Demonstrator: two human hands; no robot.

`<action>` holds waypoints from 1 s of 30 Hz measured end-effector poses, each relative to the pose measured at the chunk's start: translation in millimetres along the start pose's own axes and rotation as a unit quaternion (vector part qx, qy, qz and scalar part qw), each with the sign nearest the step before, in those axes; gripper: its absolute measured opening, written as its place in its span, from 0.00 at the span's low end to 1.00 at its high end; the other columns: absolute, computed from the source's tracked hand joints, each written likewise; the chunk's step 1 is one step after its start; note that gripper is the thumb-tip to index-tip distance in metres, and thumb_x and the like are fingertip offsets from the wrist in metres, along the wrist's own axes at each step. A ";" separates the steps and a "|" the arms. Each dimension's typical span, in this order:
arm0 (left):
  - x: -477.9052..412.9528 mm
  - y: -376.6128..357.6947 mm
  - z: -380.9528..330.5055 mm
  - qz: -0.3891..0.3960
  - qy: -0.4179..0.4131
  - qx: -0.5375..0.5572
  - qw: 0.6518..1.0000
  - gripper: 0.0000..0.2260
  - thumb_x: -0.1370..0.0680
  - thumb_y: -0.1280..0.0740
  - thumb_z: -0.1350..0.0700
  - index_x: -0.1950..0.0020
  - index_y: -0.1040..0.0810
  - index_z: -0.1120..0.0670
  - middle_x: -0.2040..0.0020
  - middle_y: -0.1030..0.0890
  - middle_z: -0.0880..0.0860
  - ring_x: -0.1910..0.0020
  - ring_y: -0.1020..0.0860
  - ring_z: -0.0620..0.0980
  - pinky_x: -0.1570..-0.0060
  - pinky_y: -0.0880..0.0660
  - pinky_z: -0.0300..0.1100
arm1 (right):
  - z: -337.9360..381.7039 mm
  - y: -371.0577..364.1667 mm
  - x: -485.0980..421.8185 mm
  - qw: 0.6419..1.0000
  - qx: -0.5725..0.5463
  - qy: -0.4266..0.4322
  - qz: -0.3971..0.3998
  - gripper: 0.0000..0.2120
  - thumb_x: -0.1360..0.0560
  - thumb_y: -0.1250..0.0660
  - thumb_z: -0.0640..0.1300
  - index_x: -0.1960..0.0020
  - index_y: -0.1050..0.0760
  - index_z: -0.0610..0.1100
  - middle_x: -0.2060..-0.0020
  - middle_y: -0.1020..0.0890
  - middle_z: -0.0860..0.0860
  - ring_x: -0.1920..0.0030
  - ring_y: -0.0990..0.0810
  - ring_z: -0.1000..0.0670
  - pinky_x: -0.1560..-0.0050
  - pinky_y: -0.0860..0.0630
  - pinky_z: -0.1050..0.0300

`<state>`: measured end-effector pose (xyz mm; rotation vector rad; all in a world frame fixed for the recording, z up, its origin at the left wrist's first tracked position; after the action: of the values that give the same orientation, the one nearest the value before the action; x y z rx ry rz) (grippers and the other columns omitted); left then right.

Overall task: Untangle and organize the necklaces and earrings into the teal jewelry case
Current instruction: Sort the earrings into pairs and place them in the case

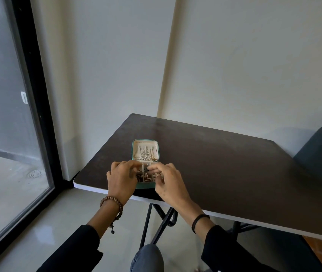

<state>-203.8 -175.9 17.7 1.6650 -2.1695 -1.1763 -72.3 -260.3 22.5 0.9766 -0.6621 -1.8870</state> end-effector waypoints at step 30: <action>-1.3 -49.2 -48.8 0.155 -0.031 0.134 0.978 0.34 0.38 0.17 0.53 0.35 0.26 0.51 0.50 0.20 0.42 0.54 0.22 0.36 0.57 0.28 0.25 | -59.4 59.6 27.0 0.972 -0.160 -0.164 -0.045 0.18 0.17 0.39 0.58 0.37 0.26 0.45 0.51 0.17 0.54 0.56 0.19 0.62 0.62 0.26 0.73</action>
<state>-139.4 -201.6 18.5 1.3187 -2.6048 -0.8952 -3.2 -315.3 25.1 0.5010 -0.4838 -2.1761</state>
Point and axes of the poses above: each hand's wrist, its own x-axis away from the middle knuckle, its own y-axis out of the back of the hand, z = x × y, the point moved 5 cm from there along -x, towards the middle knuckle
